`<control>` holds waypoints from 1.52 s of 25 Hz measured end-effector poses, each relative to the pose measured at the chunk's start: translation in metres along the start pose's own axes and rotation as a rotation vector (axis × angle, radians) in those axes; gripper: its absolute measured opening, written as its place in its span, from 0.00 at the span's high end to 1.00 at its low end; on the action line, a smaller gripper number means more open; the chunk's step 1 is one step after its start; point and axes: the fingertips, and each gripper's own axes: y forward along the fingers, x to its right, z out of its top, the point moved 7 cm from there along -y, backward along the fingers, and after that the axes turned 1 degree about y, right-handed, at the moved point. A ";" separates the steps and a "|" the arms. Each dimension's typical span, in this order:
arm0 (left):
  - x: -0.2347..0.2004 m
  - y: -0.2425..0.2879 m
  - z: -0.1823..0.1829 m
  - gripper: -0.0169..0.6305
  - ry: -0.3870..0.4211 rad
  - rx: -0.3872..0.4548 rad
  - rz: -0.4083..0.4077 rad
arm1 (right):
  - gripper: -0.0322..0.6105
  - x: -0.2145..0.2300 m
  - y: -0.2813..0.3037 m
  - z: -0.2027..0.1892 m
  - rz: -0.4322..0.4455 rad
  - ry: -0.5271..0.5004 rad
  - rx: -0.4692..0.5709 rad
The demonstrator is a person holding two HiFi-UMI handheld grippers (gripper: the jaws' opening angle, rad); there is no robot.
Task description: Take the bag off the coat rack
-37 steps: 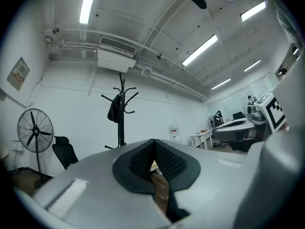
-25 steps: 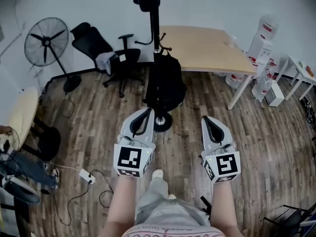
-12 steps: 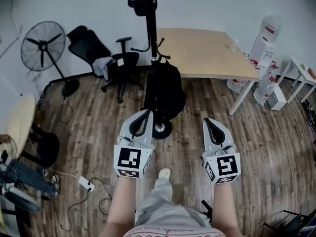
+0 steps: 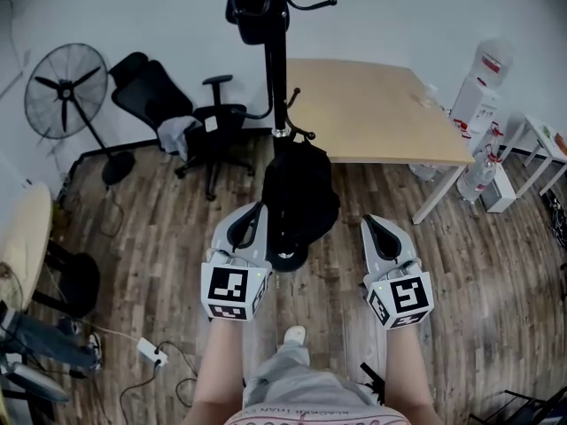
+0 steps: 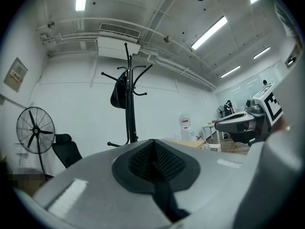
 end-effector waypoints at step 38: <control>-0.070 0.169 -0.058 0.69 -0.066 -0.123 0.111 | 0.69 0.121 0.213 -0.058 0.173 0.085 -0.048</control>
